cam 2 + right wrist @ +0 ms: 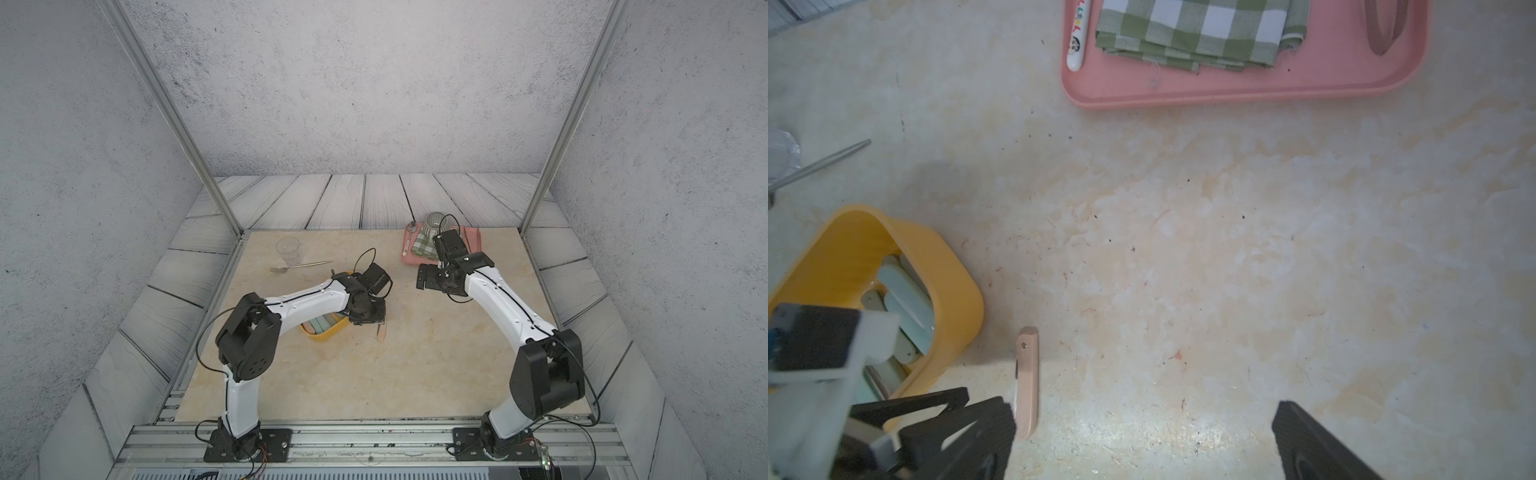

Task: Take the fruit knife out of the storage box
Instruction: Place the fruit knife at the center of the board.

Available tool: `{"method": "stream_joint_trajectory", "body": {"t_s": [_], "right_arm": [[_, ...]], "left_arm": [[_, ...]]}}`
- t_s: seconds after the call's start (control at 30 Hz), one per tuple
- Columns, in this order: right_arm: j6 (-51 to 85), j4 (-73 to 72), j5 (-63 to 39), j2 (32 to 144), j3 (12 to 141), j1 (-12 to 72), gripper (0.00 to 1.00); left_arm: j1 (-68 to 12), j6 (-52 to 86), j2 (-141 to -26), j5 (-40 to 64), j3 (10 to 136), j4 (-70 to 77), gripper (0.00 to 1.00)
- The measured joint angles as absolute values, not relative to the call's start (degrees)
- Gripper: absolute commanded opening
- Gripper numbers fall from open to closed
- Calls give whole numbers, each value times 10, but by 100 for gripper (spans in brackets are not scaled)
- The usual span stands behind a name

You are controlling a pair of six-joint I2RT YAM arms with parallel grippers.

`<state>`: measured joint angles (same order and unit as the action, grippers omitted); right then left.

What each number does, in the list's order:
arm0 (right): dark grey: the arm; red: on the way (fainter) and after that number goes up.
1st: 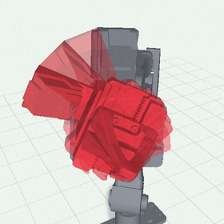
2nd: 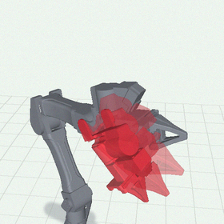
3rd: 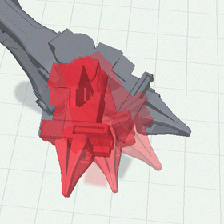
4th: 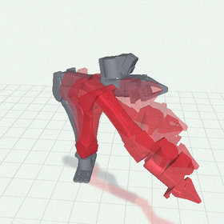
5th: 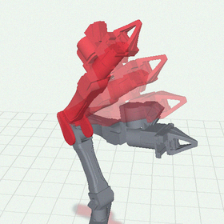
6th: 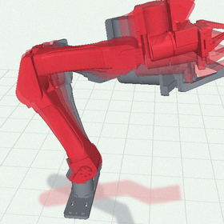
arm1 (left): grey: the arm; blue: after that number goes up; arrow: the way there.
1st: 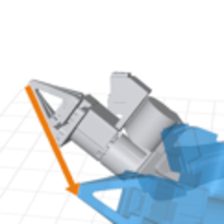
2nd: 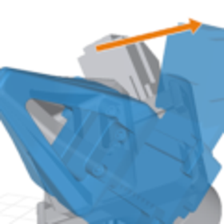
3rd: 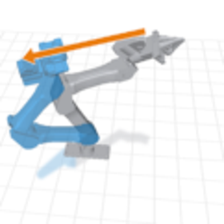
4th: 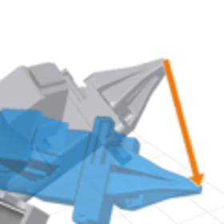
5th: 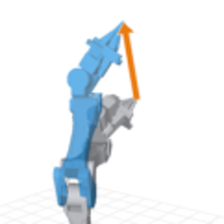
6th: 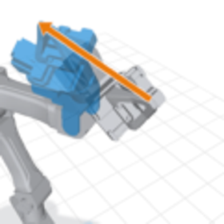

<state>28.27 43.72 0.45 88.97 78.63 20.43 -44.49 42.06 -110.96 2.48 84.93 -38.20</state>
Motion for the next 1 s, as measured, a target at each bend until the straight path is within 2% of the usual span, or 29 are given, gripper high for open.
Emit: {"method": "stream_joint_trajectory", "body": {"t_s": [0.1, 0.3, 0.47, 0.57, 0.83, 0.9, 1.0], "right_arm": [[277, 442, -21, 895, 809, 204, 97], [263, 456, -67, 961, 883, 230, 77], [244, 476, -96, 1053, 964, 281, 61], [230, 493, -109, 1111, 1023, 307, 56], [182, 522, -131, 1275, 1202, 364, 55], [169, 527, -131, 1309, 1238, 375, 56], [145, 539, -130, 1359, 1297, 392, 57]], "left_arm": [[-430, 415, -1033, -1, 840, -383, 51], [-387, 398, -891, -50, 789, -373, 53], [-328, 383, -827, -51, 755, -377, 53], [-294, 365, -800, -49, 750, -383, 55], [-257, 321, -771, 2, 745, -414, 68], [-251, 316, -760, 16, 731, -416, 74], [-240, 310, -730, 29, 706, -425, 74]]}}
